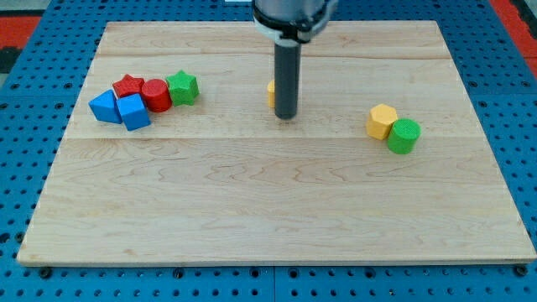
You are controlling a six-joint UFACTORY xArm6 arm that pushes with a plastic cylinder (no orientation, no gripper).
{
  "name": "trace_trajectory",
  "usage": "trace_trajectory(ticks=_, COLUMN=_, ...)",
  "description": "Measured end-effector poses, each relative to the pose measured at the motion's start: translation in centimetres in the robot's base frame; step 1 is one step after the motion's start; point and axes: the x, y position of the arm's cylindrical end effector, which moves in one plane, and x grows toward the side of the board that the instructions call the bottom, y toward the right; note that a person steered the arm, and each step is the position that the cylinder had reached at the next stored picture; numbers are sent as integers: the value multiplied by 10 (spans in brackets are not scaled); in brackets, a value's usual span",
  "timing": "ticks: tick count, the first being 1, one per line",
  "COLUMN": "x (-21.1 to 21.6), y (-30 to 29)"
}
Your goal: Push the hexagon with green circle into the heart at the center
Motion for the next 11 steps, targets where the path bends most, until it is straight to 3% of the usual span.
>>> trace_trajectory(ticks=1, x=69, y=79)
trace_trajectory(ticks=2, x=83, y=179)
trace_trajectory(ticks=5, x=-14, y=127)
trace_trajectory(ticks=7, x=-36, y=162)
trace_trajectory(ticks=9, x=-56, y=49)
trace_trajectory(ticks=10, x=-58, y=39)
trace_trajectory(ticks=11, x=-89, y=21)
